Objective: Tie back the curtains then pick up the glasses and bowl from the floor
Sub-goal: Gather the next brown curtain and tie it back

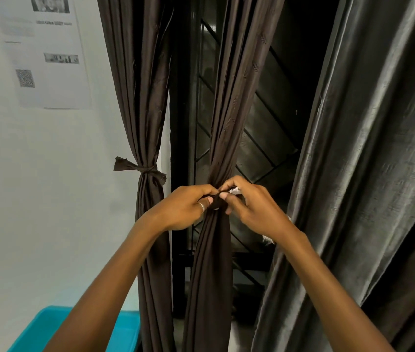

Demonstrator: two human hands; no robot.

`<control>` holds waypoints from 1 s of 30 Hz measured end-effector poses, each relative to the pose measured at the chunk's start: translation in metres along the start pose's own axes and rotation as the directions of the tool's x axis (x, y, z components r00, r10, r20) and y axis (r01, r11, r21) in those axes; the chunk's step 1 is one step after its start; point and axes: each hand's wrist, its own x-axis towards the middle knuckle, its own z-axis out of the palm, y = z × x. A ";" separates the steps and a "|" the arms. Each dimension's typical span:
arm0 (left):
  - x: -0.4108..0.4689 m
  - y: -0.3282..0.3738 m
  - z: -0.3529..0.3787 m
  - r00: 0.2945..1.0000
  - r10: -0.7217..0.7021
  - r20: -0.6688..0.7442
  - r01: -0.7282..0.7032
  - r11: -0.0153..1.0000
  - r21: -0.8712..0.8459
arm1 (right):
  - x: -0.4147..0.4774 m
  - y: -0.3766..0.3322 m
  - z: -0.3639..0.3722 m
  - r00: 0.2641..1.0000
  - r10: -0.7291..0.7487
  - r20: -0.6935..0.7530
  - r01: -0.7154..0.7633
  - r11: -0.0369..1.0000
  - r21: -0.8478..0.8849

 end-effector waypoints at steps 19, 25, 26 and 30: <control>-0.008 0.004 0.029 0.942 -0.088 -0.323 -0.025 0.944 -0.330 | 0.000 0.007 0.027 0.882 -0.182 -0.436 0.109 0.976 -0.188; -0.005 0.002 0.025 0.935 -0.099 -0.341 -0.022 0.943 -0.333 | -0.013 0.002 0.025 0.987 -0.100 -0.127 0.082 0.986 -0.144; -0.005 0.002 0.025 0.935 -0.093 -0.343 -0.022 0.948 -0.319 | -0.013 0.001 0.025 0.991 -0.087 -0.105 0.067 0.981 -0.180; -0.004 0.006 0.028 0.937 -0.065 -0.344 -0.029 0.965 -0.261 | -0.010 -0.001 0.022 0.991 -0.085 -0.104 0.039 0.923 -0.382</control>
